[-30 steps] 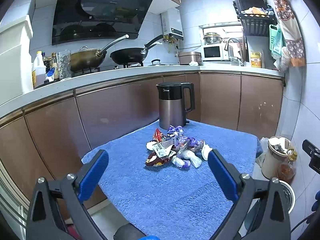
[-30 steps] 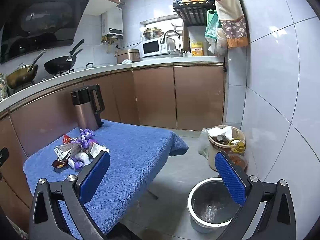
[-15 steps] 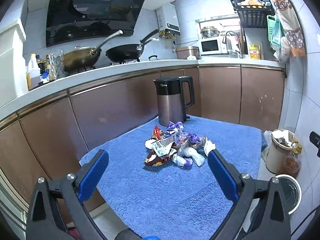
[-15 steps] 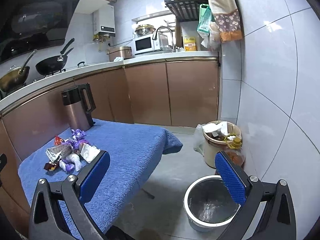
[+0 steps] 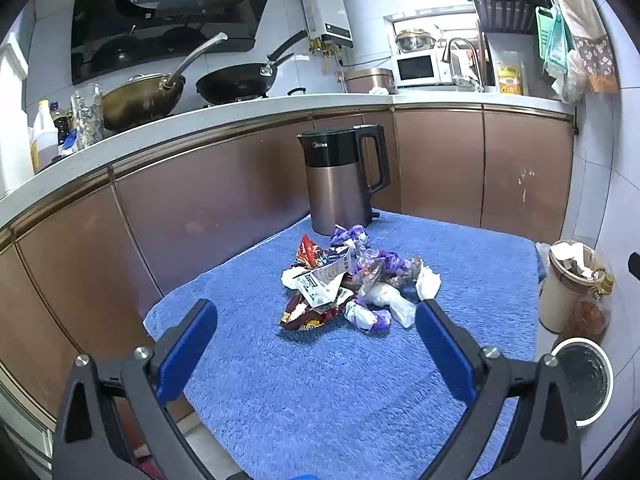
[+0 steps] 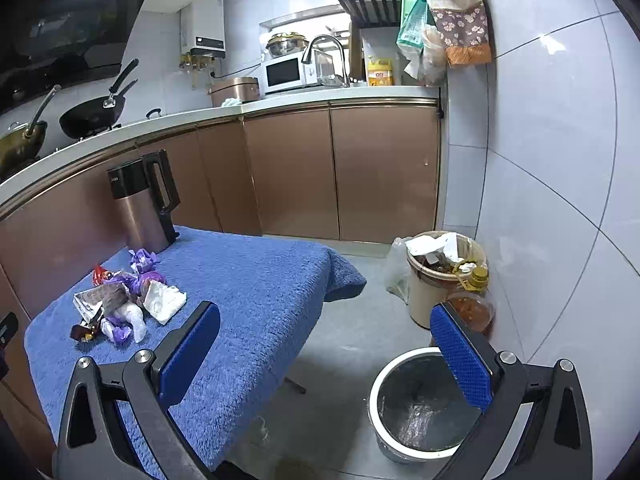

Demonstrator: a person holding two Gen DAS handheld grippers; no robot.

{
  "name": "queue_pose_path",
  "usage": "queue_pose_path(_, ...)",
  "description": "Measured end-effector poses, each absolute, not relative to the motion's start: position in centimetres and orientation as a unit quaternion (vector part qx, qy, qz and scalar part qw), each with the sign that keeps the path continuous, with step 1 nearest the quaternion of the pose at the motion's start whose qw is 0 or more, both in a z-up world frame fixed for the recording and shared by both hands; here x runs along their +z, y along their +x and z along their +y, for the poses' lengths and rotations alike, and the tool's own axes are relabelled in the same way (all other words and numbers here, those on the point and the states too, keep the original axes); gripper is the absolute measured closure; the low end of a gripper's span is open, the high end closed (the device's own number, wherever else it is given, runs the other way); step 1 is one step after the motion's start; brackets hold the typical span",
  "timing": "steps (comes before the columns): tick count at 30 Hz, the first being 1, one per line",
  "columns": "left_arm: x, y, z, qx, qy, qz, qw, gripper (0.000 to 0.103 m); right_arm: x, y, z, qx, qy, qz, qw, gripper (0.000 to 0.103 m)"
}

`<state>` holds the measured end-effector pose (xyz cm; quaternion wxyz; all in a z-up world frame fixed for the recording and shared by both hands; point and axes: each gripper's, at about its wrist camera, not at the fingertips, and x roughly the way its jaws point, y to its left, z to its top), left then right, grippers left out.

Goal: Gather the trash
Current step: 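Move both tools toward the trash pile on the blue towel, then close the left gripper on the white milk carton while the right gripper grasps the tissue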

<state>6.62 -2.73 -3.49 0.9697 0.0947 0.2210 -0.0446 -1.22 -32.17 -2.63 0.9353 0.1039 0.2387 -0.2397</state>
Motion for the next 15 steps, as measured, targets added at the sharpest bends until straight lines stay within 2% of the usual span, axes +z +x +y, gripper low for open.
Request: queue_pose_path(15, -5.7, 12.9, -2.6, -0.06, 0.098, 0.28, 0.953, 0.003, -4.4, 6.0, -30.6, -0.165, 0.081, 0.286, 0.94, 0.0)
